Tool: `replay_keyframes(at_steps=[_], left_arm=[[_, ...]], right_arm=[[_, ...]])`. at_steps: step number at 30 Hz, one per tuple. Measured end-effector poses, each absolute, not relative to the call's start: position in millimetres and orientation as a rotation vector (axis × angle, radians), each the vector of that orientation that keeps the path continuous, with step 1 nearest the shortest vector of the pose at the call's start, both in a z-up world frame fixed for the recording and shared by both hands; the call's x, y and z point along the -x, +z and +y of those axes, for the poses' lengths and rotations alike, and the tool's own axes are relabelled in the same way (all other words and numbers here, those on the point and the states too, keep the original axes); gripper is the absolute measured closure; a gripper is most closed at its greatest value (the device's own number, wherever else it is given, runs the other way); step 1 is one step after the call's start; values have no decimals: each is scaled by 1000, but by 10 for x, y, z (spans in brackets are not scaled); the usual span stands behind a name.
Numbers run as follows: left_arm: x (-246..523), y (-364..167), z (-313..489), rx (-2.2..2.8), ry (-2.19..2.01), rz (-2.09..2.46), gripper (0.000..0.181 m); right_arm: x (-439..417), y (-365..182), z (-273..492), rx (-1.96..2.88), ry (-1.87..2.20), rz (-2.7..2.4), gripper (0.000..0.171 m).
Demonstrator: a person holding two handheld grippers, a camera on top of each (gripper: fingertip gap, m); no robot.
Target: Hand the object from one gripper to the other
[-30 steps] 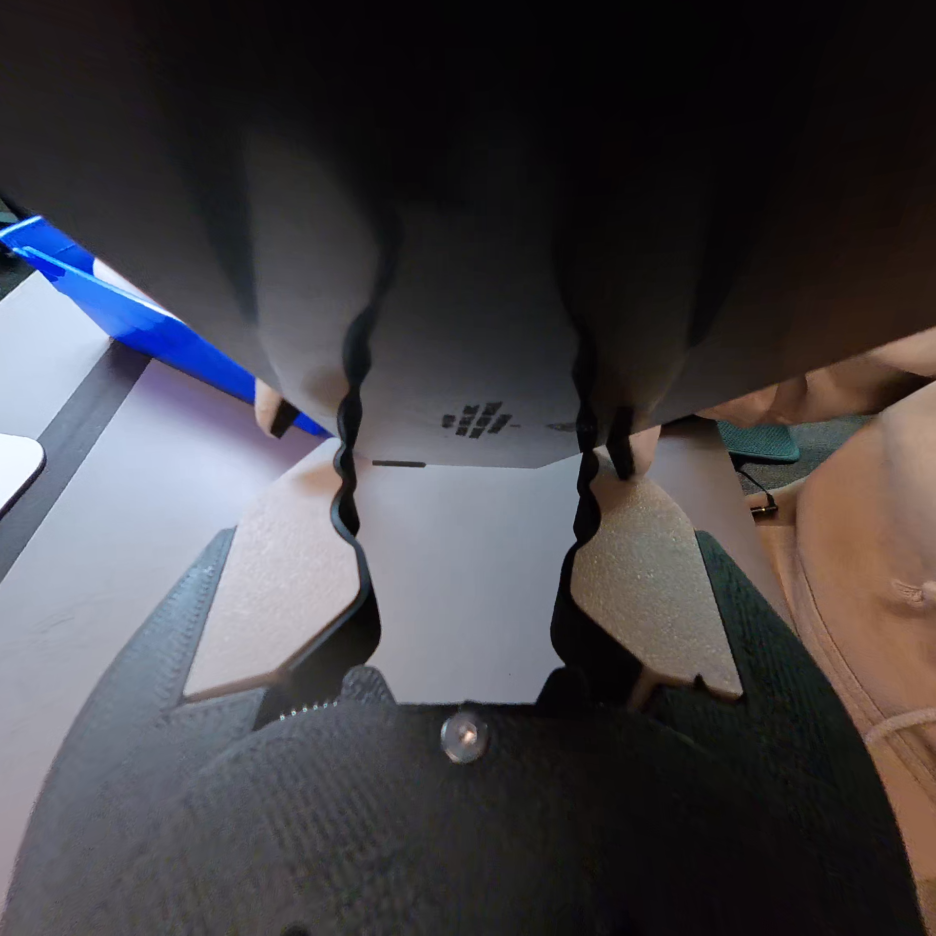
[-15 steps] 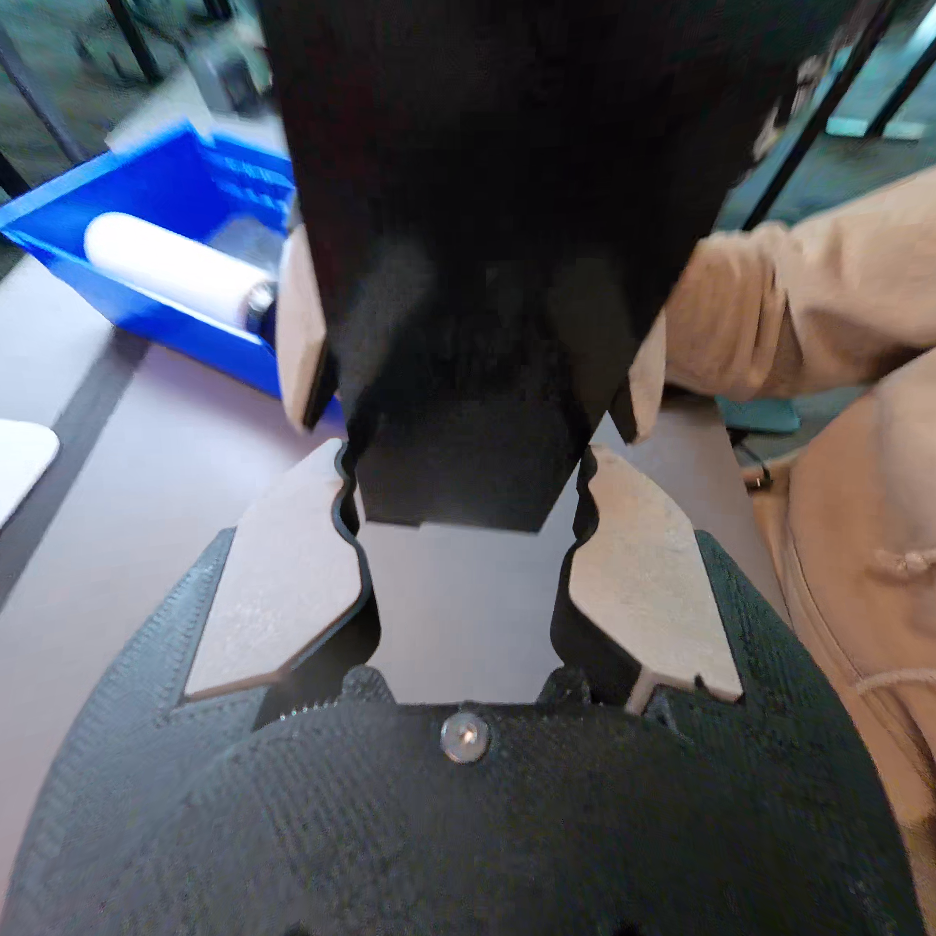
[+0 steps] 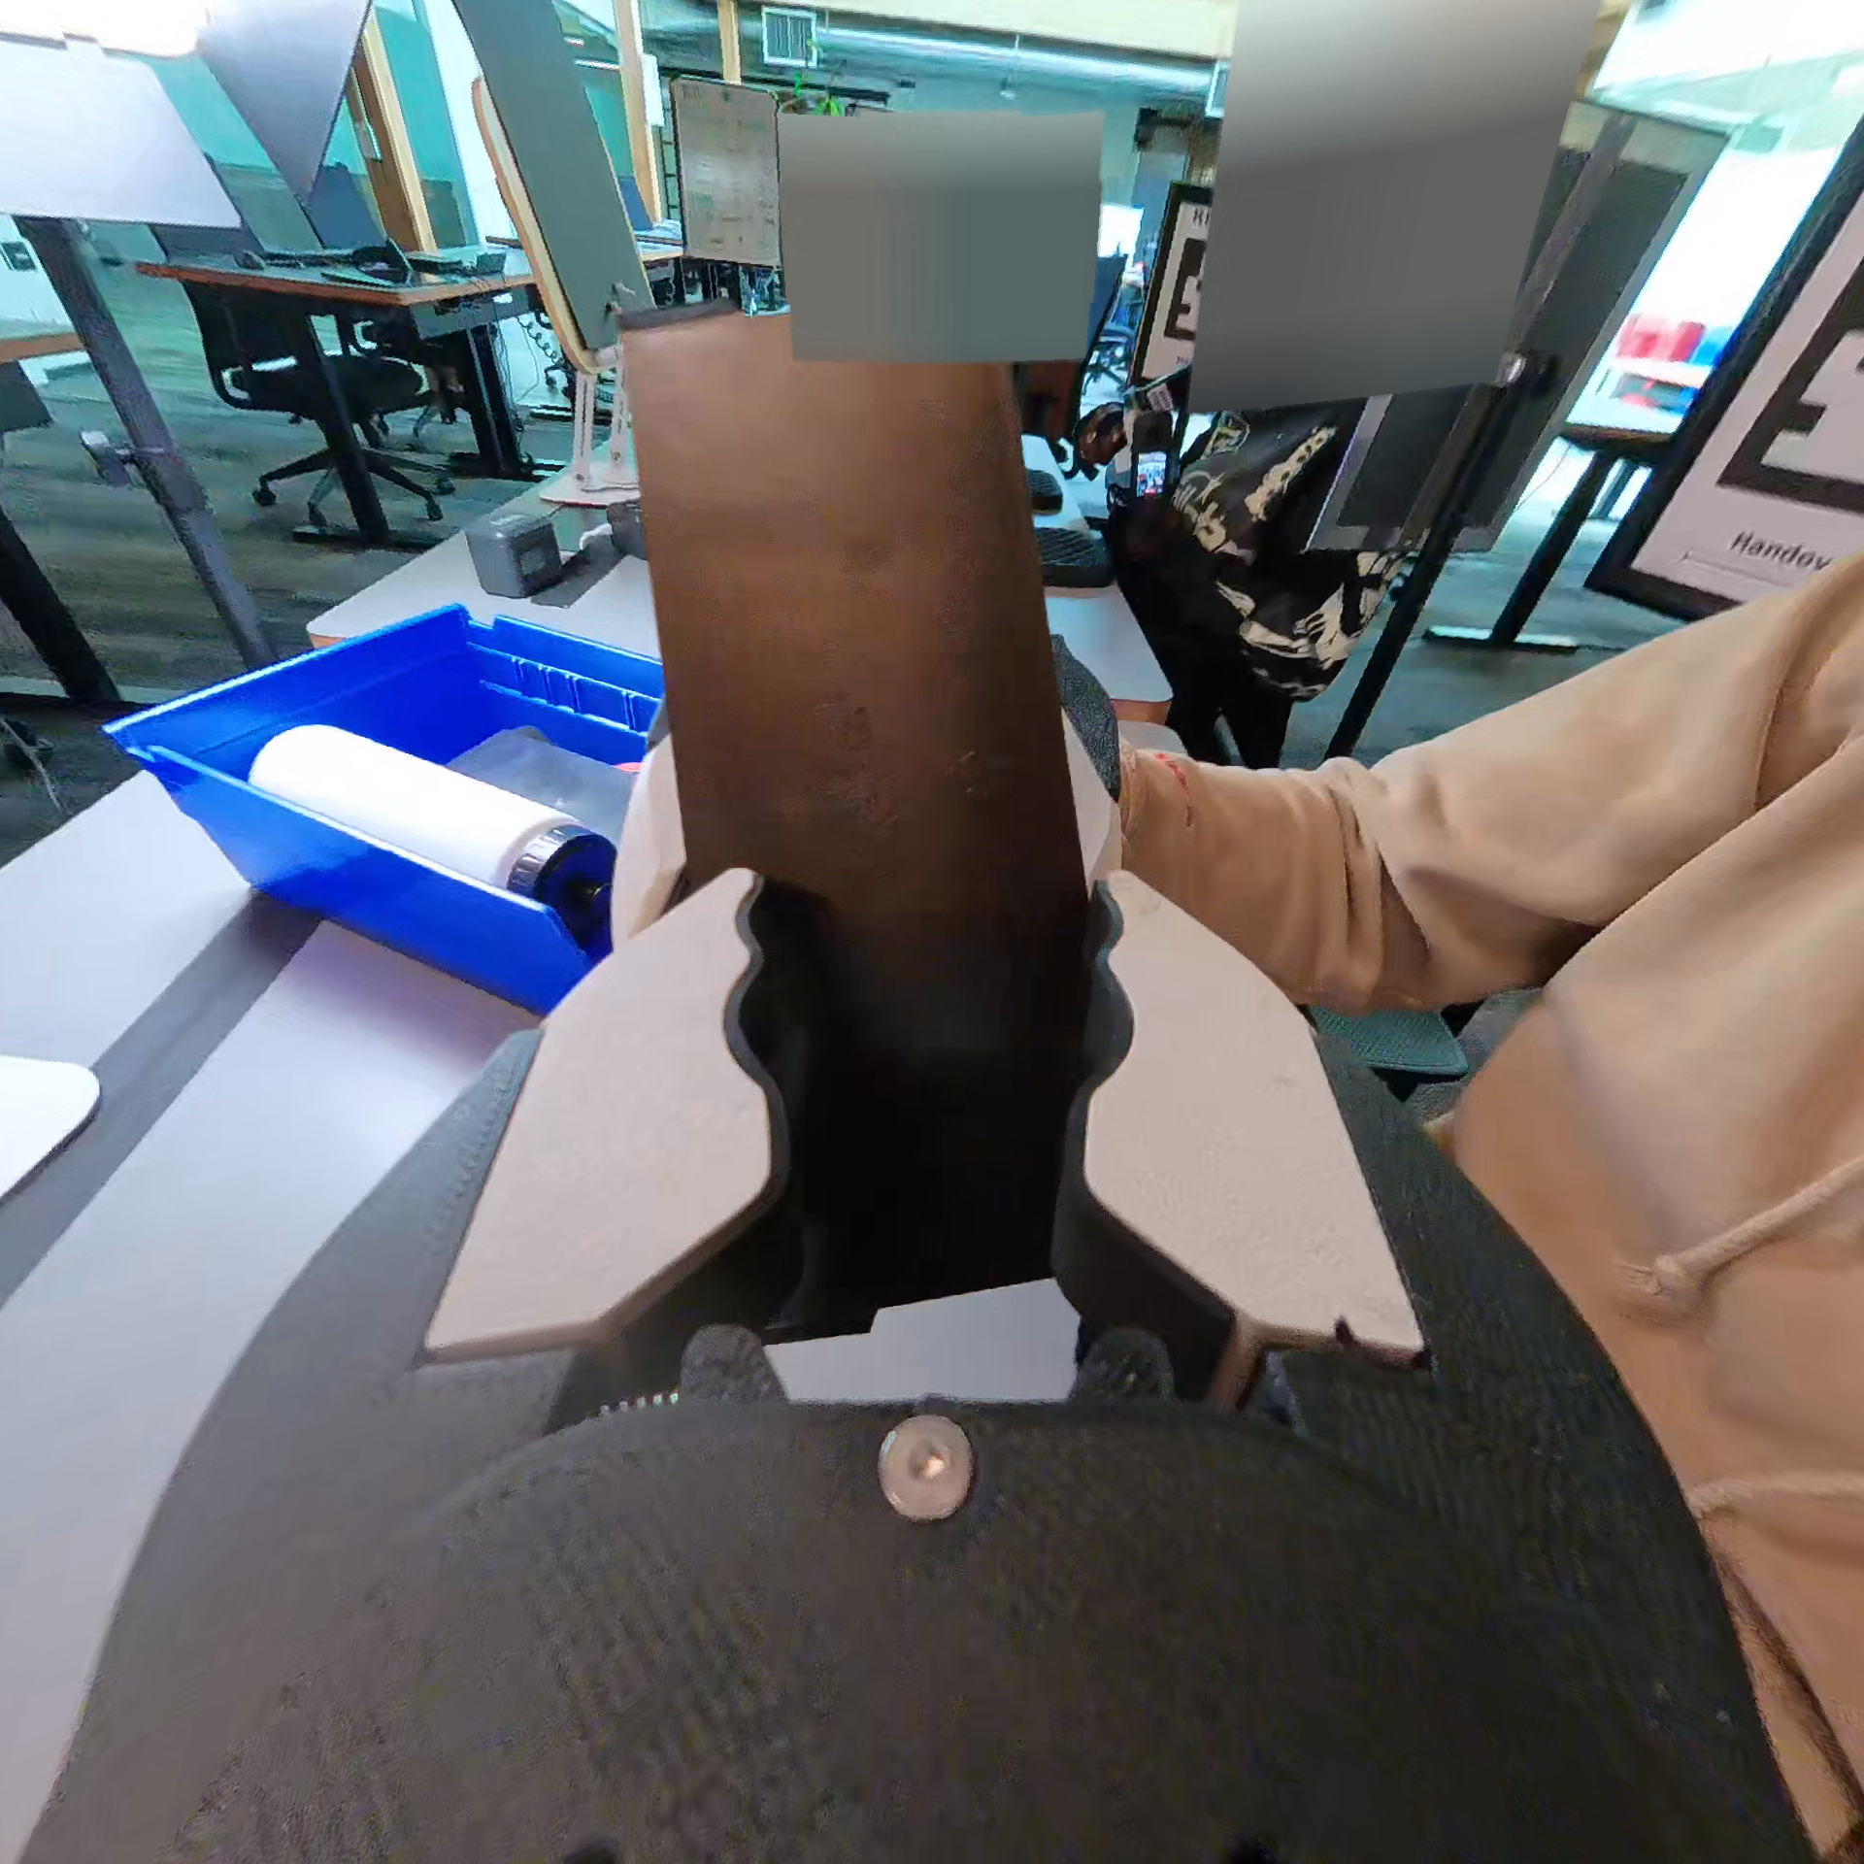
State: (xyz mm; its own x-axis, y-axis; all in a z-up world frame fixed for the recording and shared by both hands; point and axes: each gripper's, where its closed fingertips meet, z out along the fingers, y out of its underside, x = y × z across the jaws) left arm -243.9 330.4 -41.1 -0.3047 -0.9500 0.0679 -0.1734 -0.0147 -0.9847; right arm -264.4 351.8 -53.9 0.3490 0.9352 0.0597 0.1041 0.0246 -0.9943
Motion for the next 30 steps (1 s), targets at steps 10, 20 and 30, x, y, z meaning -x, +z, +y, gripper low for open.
replay_keyframes(at_steps=[10, 20, 30], left_arm=[[2474, -401, 3315, 1186, -1430, 1538, 141], [2385, -637, 3274, 1198, -1317, 1645, 143], [2516, -432, 3180, 1114, -1476, 1619, 146]], right_arm=[[2633, -405, 3438, 1307, 1135, -940, 83], [2602, -534, 3429, 1364, 995, -1040, 92], [2766, -697, 3284, 1421, 859, -1220, 91]])
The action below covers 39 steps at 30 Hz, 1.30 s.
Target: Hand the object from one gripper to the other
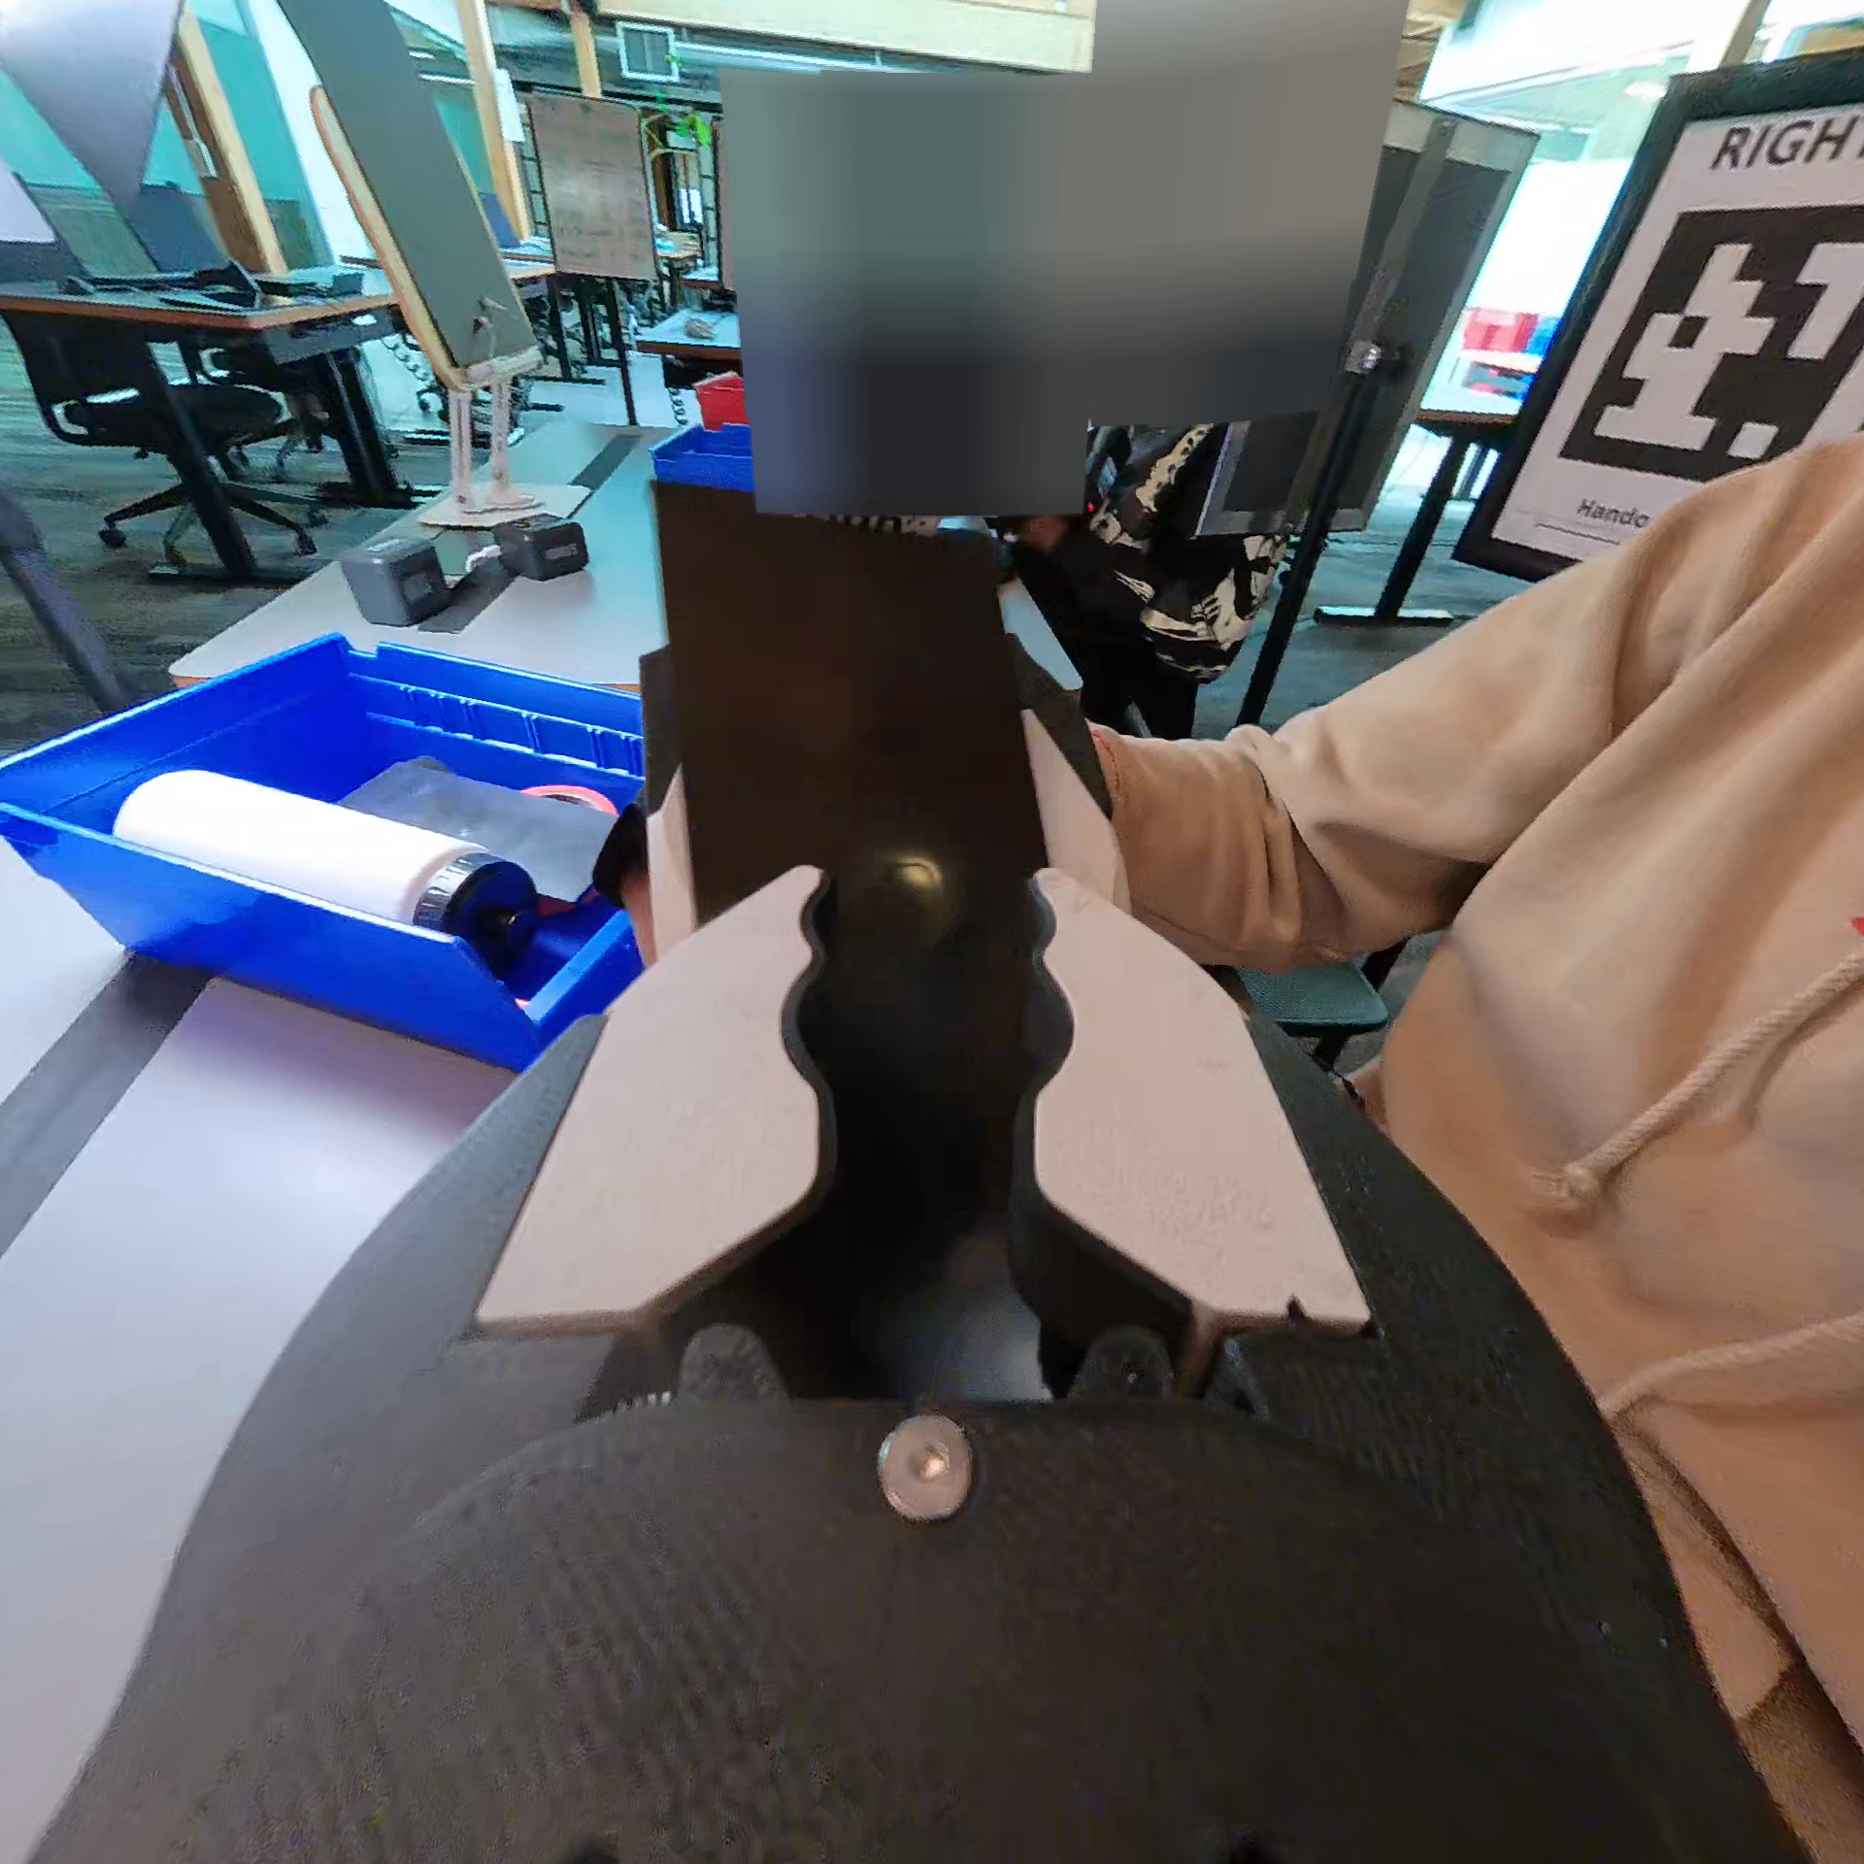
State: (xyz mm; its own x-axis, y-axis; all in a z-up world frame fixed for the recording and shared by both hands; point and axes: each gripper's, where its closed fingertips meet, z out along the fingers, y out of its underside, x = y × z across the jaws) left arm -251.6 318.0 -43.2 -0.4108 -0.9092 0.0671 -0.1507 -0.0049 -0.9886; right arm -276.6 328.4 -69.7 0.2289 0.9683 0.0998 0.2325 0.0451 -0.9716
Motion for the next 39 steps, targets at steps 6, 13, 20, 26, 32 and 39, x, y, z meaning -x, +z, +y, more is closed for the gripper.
replay_keyframes(at_steps=[6, 13, 20, 26, 32, 39], left_arm=[[2619, -359, 3202, 1080, -1392, 1632, 145], [2541, -450, 3168, 1091, -1379, 1661, 156], [2648, -313, 3380, 1111, -1364, 1556, 147], [2545, -819, 3592, 1255, -1084, 1691, 135], [2477, -749, 3384, 1152, -1371, 1681, 179], [2785, -223, 2879, 717, -2247, 1545, 179]], right_arm=[[2849, -548, 3289, 1321, 920, -1143, 118], [2854, -515, 3345, 1314, 905, -1094, 103], [2517, -480, 3579, 1342, 778, -982, 170], [2464, -344, 3567, 1319, 775, -938, 169], [2398, -73, 3483, 1224, 871, -847, 158], [2556, 103, 2961, 1045, 1151, -1012, 96]])
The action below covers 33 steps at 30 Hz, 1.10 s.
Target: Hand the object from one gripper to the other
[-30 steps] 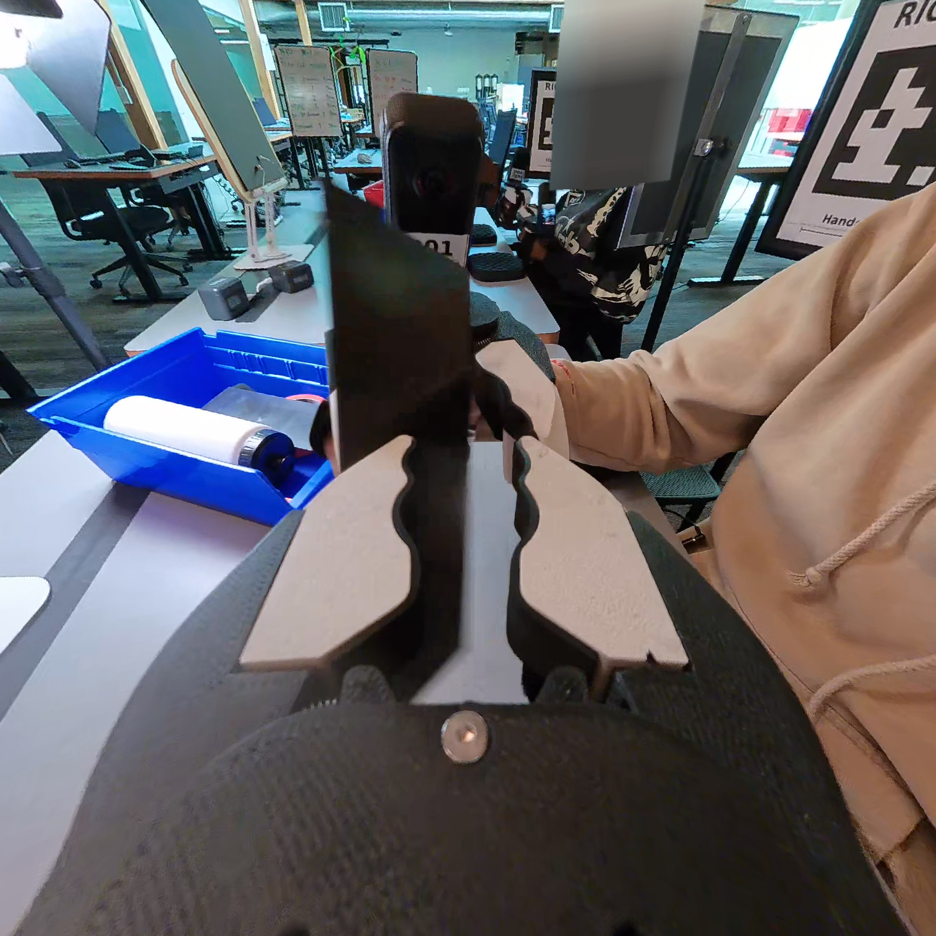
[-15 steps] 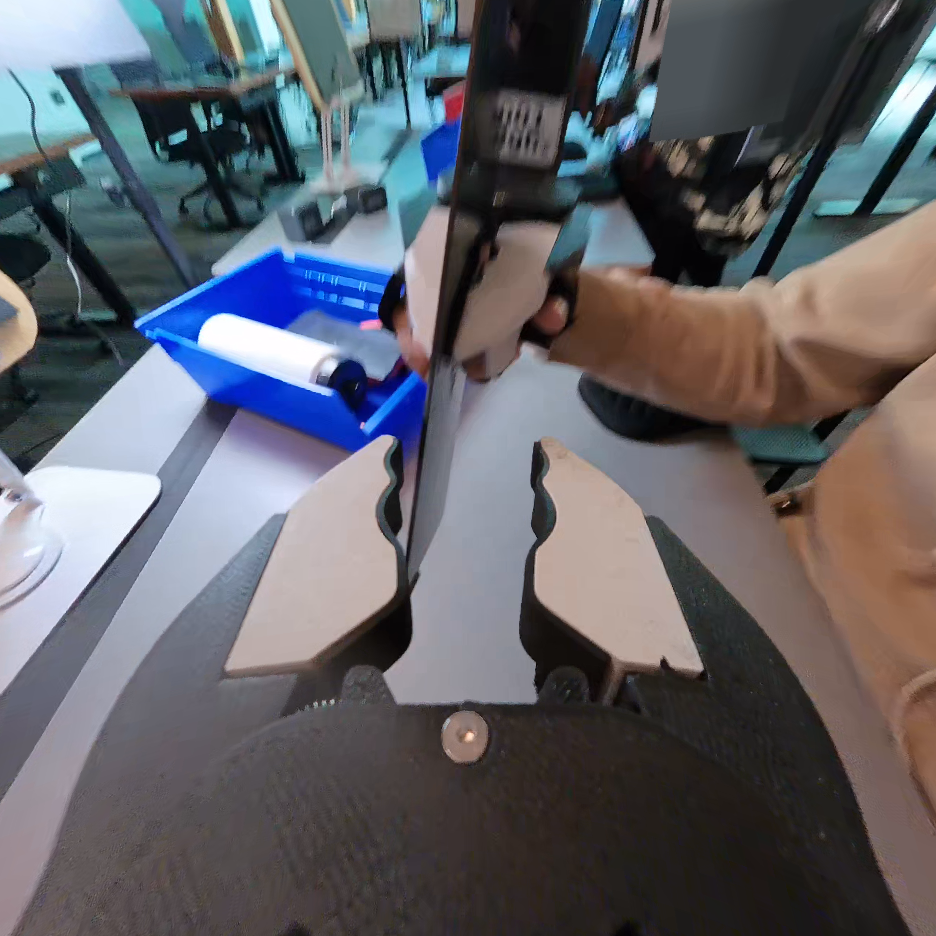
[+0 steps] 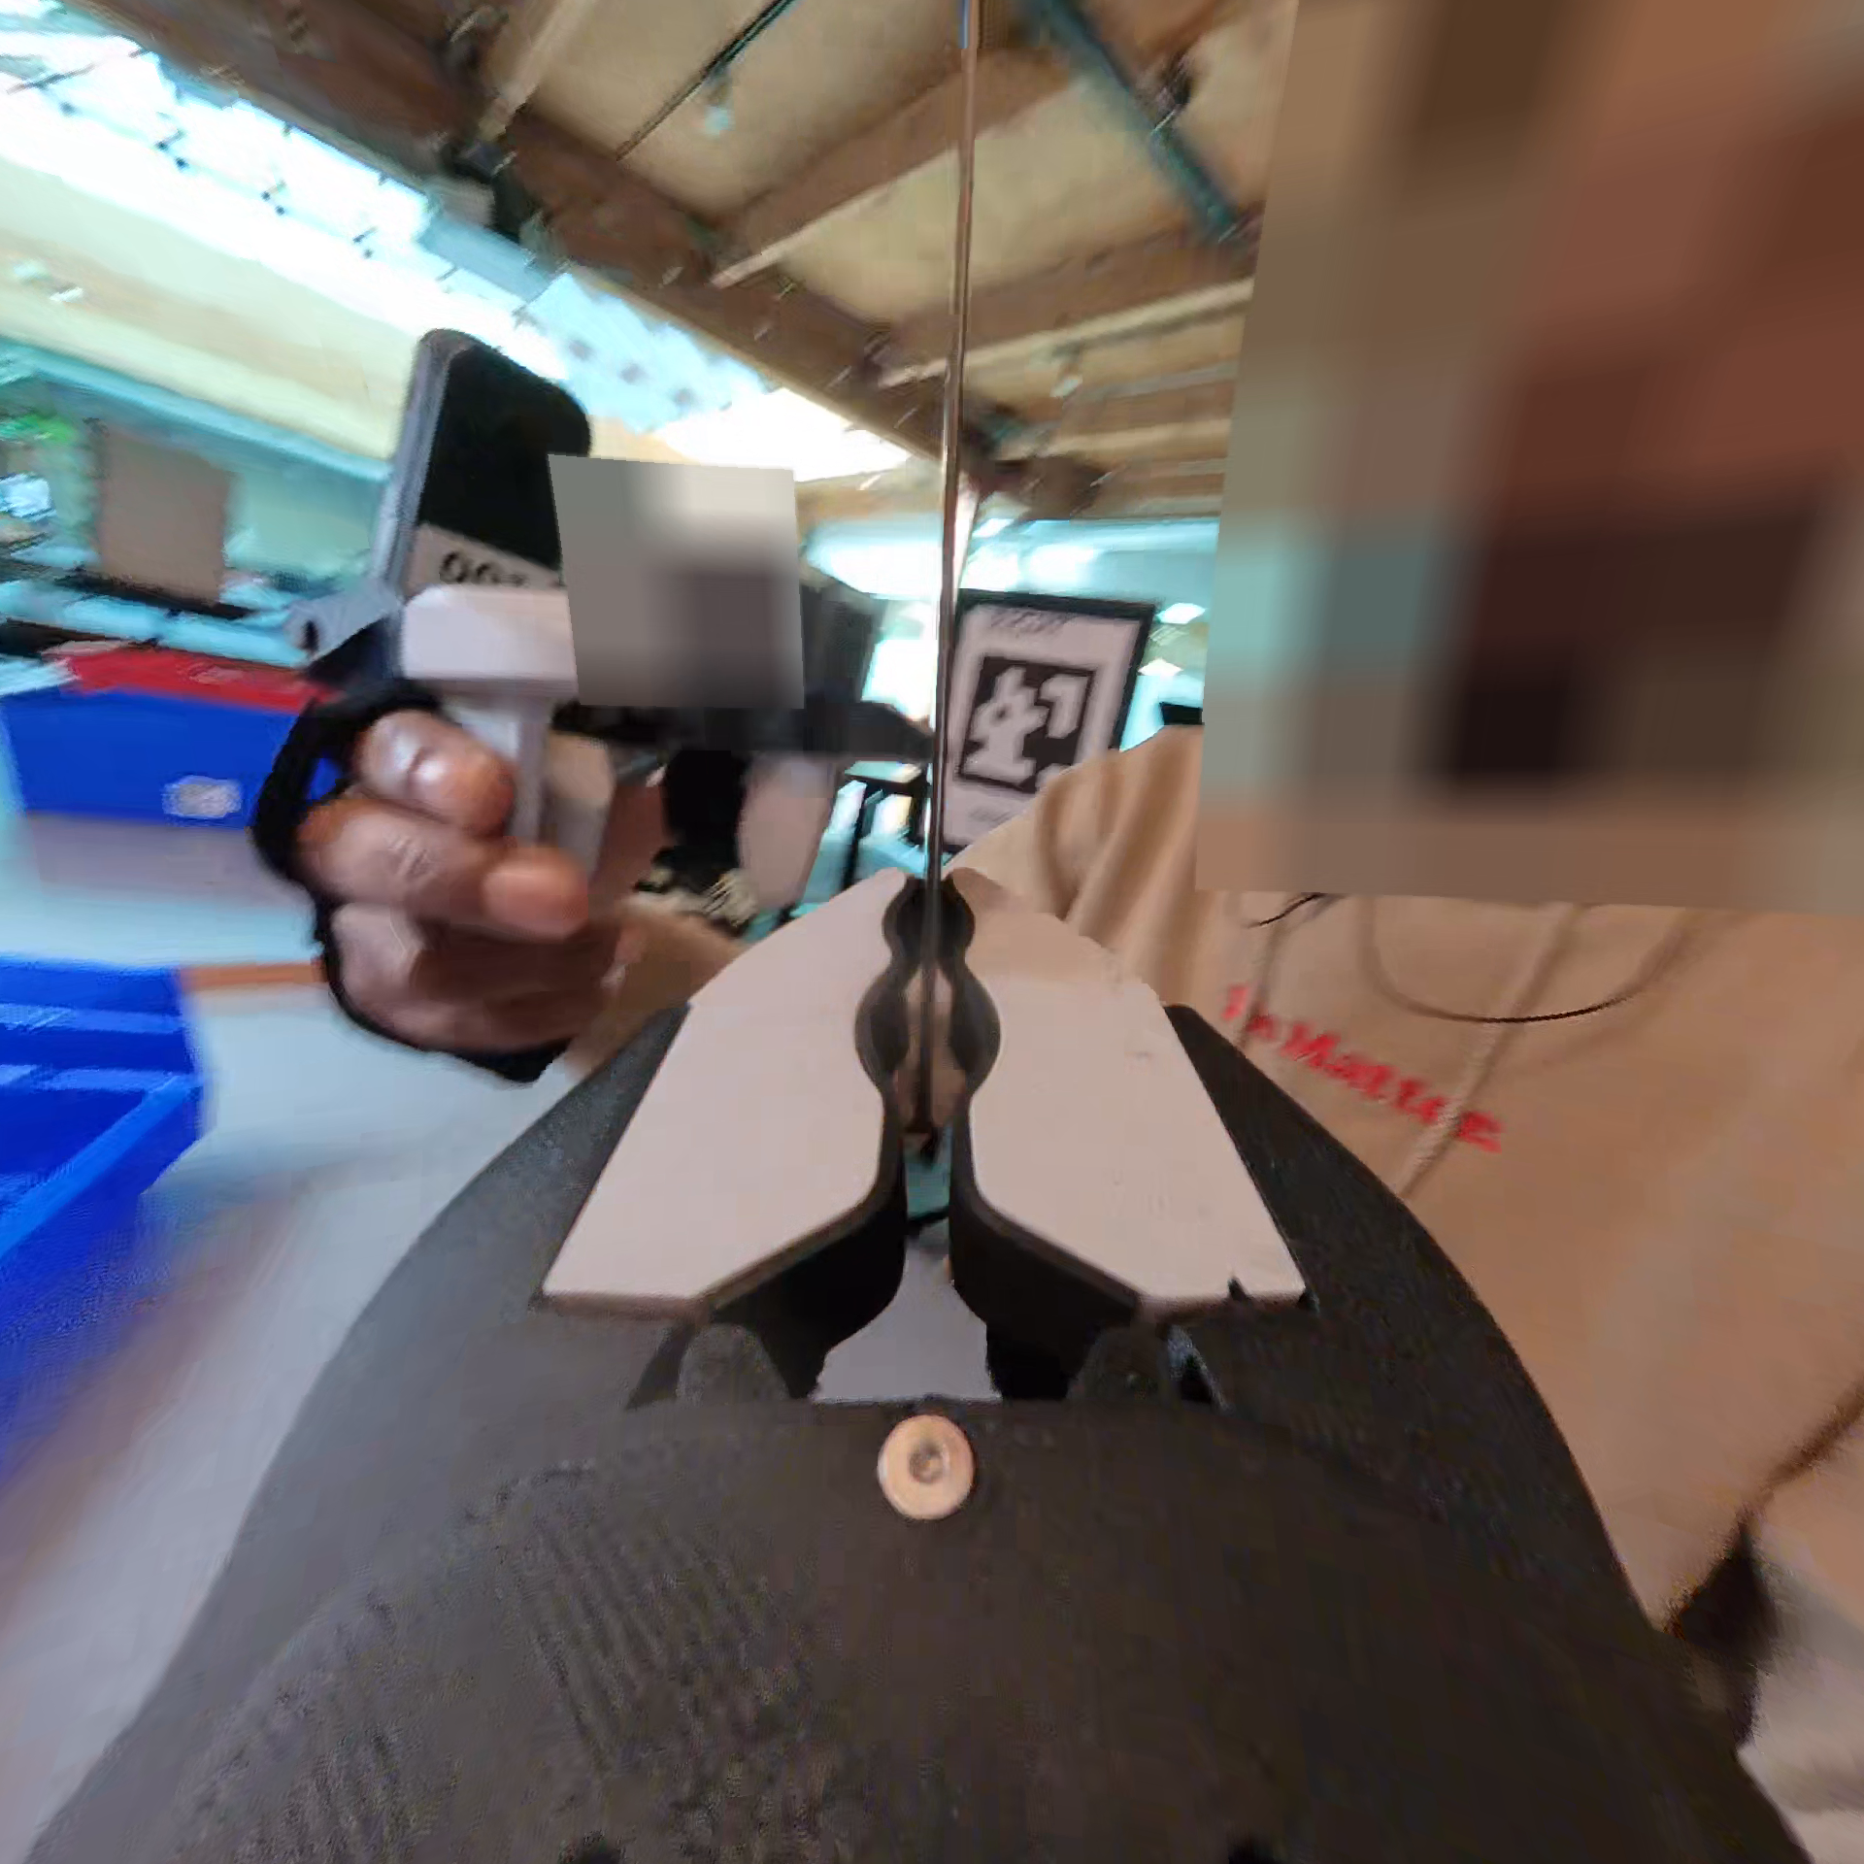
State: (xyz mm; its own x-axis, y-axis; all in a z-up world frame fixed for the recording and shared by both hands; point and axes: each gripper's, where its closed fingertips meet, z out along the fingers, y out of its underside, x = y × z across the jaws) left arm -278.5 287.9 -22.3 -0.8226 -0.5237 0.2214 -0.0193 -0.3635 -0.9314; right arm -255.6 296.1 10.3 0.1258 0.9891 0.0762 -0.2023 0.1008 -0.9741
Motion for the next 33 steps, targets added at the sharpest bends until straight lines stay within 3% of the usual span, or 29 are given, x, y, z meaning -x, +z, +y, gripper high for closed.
replay_keyframes(at_steps=[7, 13, 18, 22, 27, 33], left_arm=[[2853, -271, 2649, 562, -2594, 1581, 179], [2833, -404, 2527, 559, -2721, 1657, 179], [2792, -404, 2558, 591, -2751, 1618, 176], [2611, -361, 2844, 788, -2577, 1429, 149], [2585, -338, 3637, 1122, -1865, 1254, 129], [2532, -396, 3504, 1156, -1388, 1464, 93]], right_arm=[[2919, -50, 2820, 1081, 1015, -1182, 76], [3037, -70, 2671, 1071, 1003, -1260, 72], [3053, -73, 2640, 1062, 1002, -1280, 84], [2935, 21, 2801, 1098, 984, -1180, 85], [2562, -132, 3299, 1294, 713, -1058, 85], [2535, -583, 3637, 1458, 750, -1015, 84]])
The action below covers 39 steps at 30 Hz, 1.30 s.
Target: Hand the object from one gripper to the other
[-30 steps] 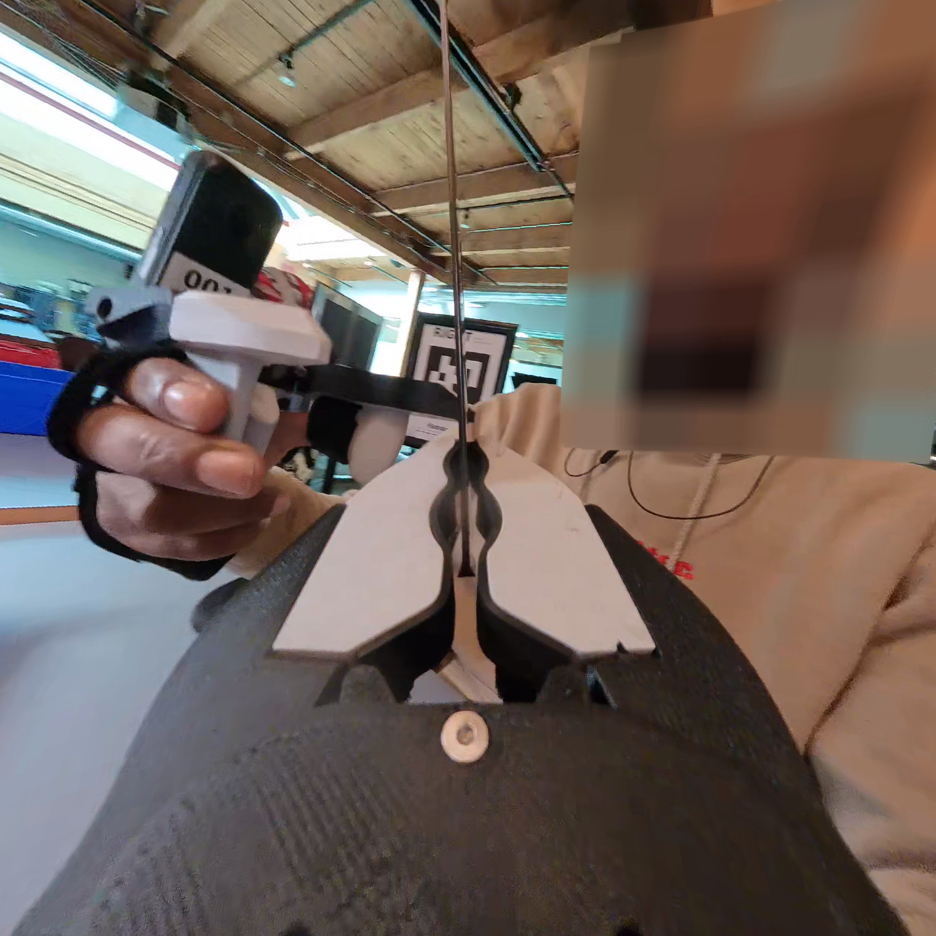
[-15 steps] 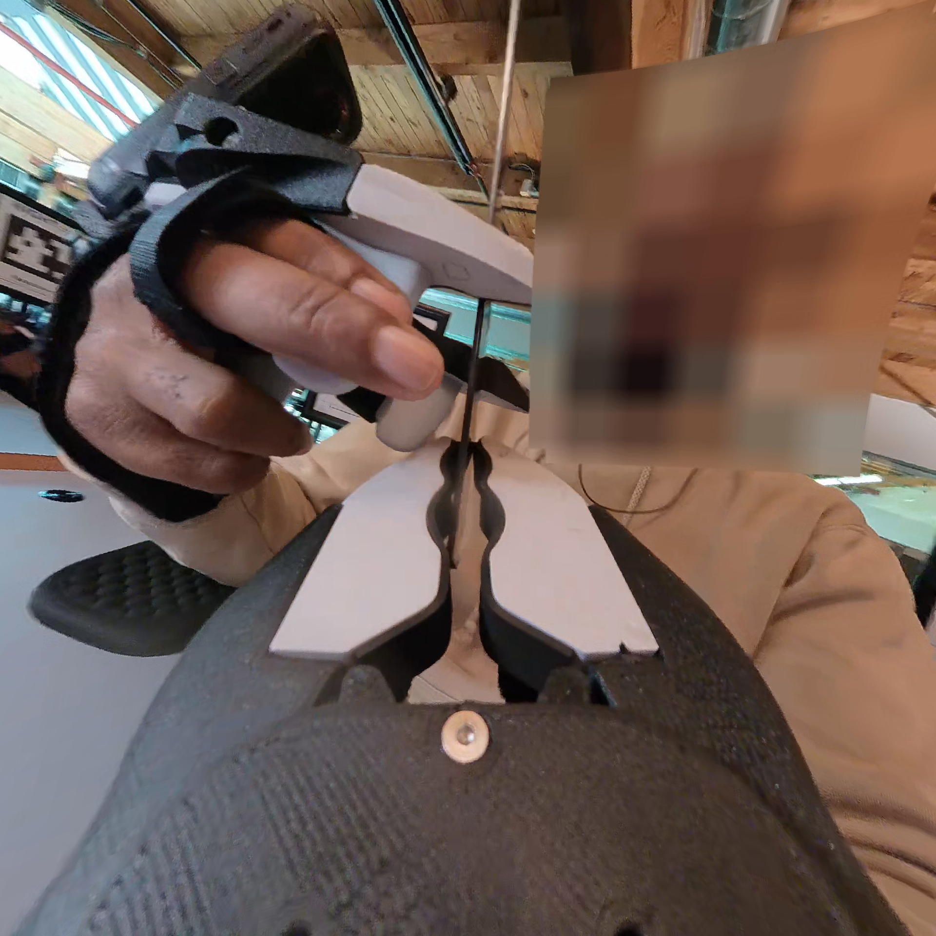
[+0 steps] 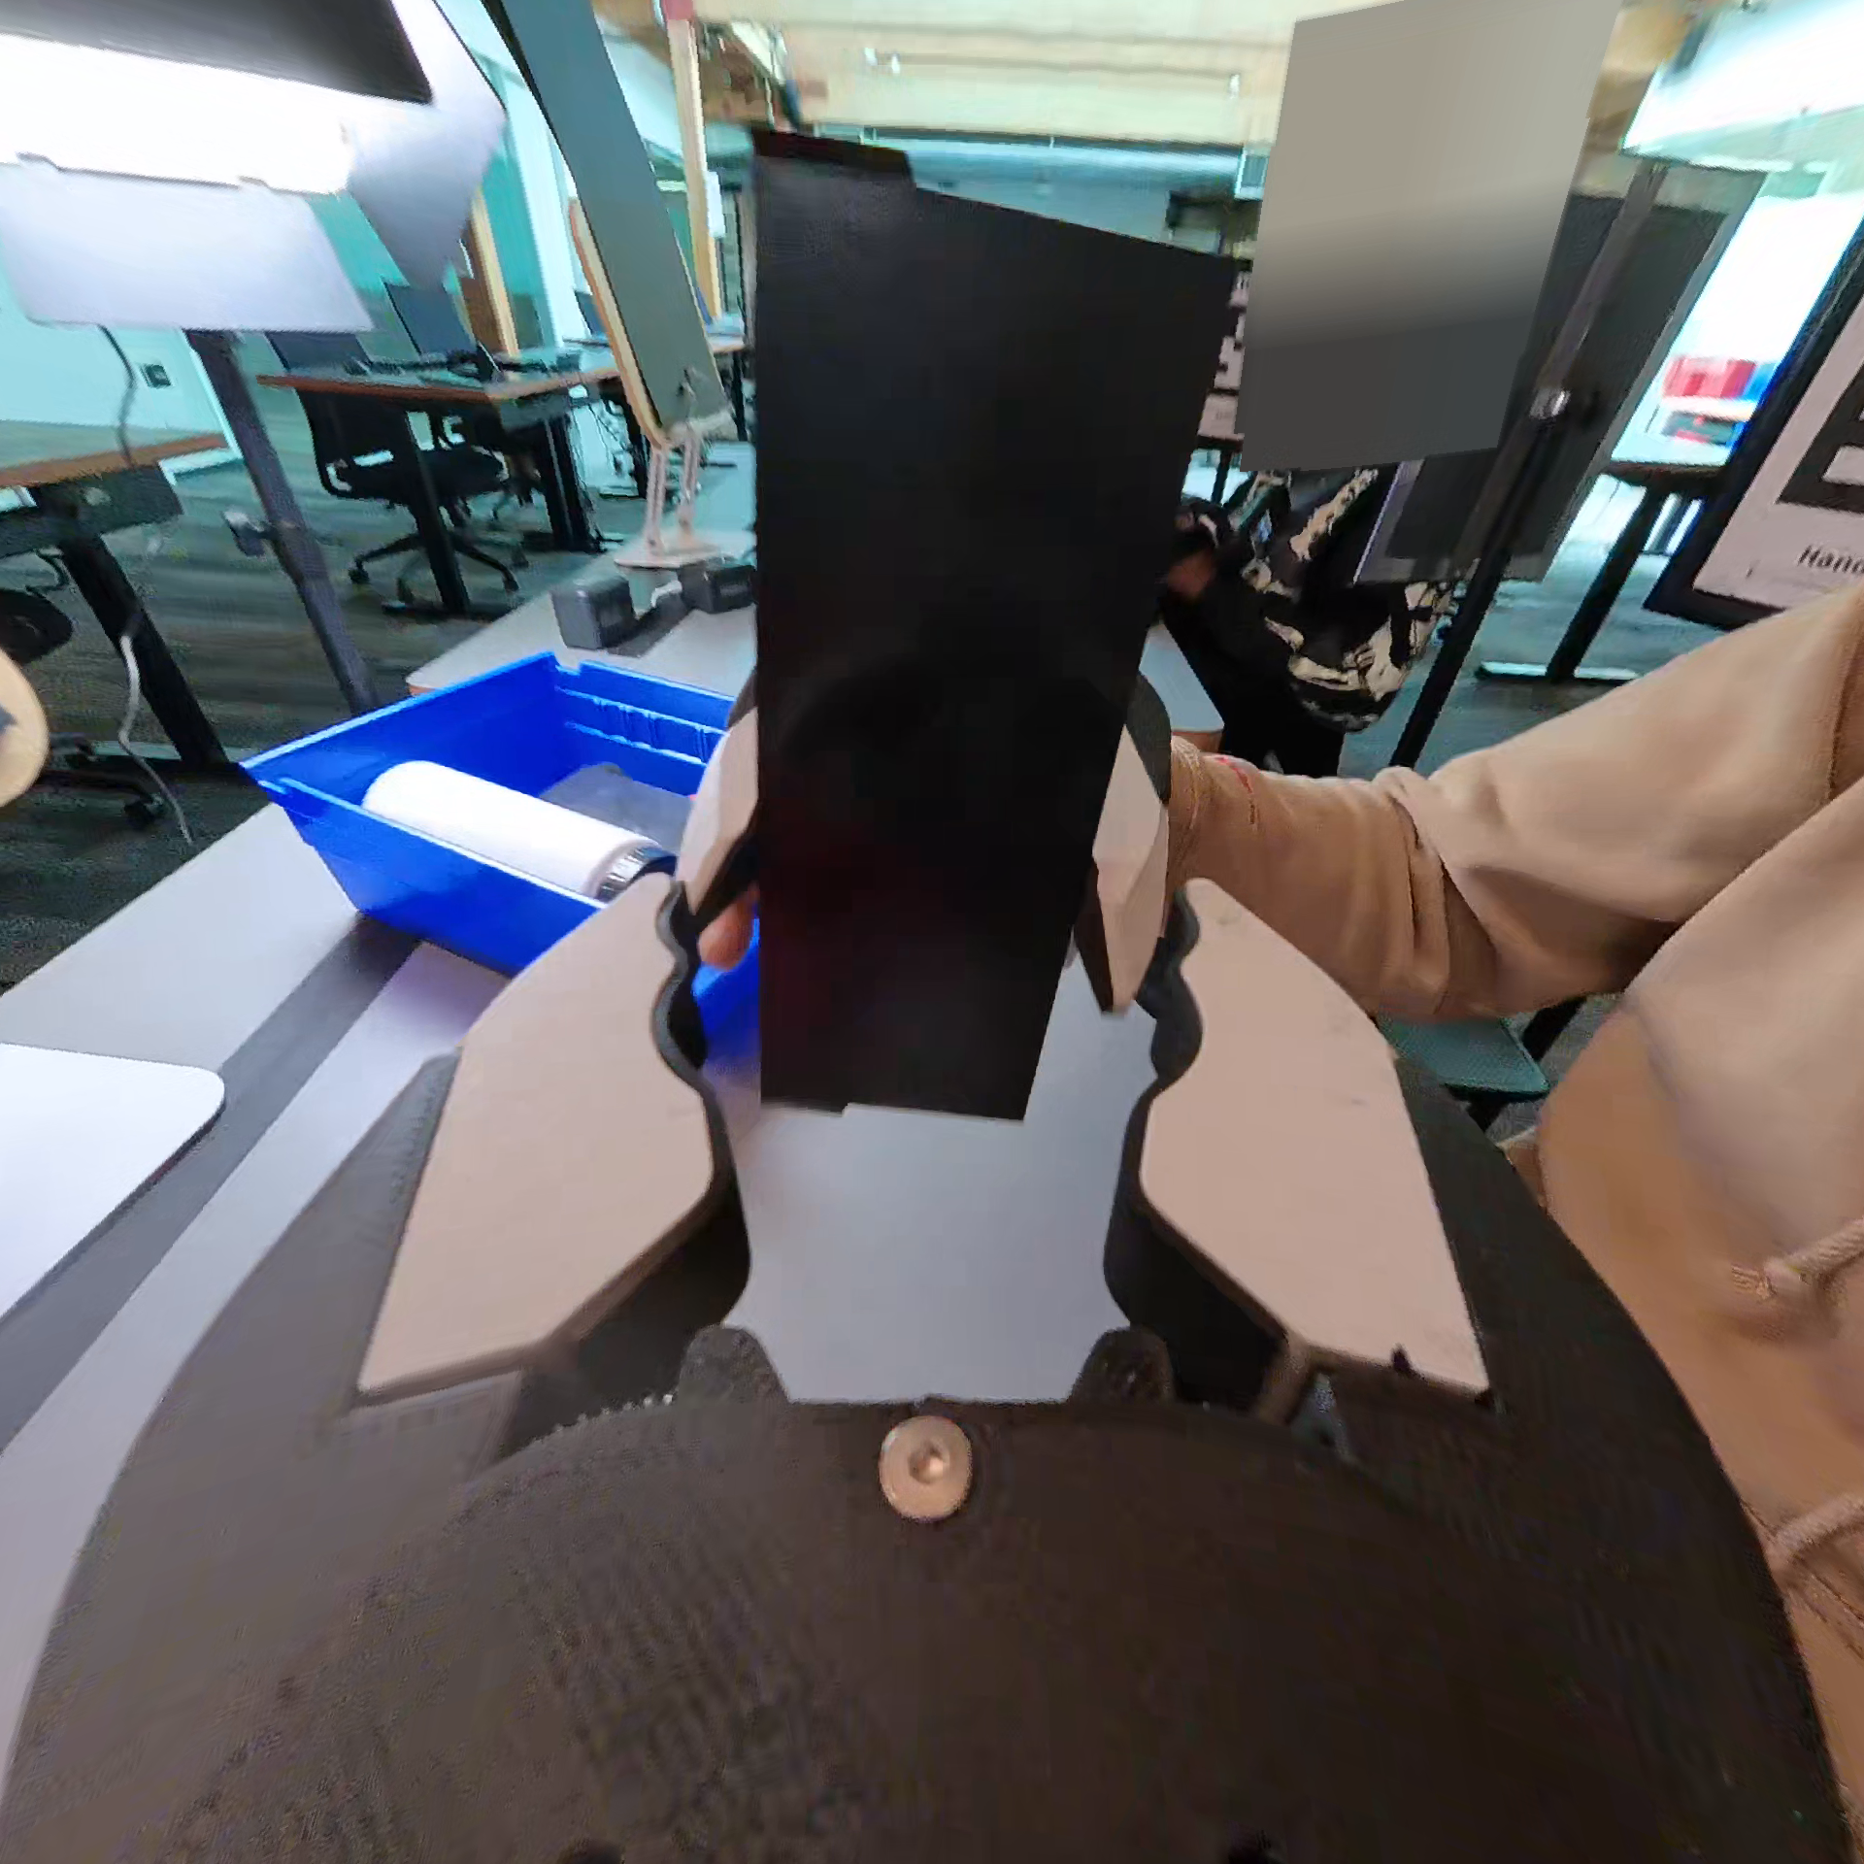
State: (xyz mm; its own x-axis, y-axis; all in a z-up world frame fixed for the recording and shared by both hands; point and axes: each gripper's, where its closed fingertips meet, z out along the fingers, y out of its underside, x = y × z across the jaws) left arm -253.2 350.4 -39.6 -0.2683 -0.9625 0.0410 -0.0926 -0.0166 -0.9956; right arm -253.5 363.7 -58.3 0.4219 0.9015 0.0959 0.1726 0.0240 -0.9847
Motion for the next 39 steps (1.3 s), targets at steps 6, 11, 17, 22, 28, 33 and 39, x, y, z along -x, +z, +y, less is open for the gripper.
replay_keyframes(at_steps=[6, 11, 17, 22, 28, 33, 39], left_arm=[[2405, -515, 3357, 1163, -1382, 1538, 85], [2356, -564, 3327, 1142, -1287, 1573, 95], [2368, -534, 3334, 1118, -1267, 1572, 95], [2415, -474, 3395, 1139, -1300, 1539, 95], [2395, -679, 3526, 1233, -1314, 1558, 95], [2246, -870, 3373, 1248, -1332, 1634, 95], [2217, -951, 3294, 1249, -1317, 1686, 95]], right_arm=[[2810, -842, 3588, 1515, 758, -1116, 85], [2875, -893, 3595, 1531, 745, -1127, 84], [2880, -867, 3581, 1532, 726, -1133, 84], [2736, -808, 3621, 1527, 721, -1102, 73], [2161, -389, 3648, 1447, 749, -922, 70], [2491, -479, 3527, 1458, 800, -1025, 68], [2719, -658, 3478, 1492, 897, -1081, 77]])
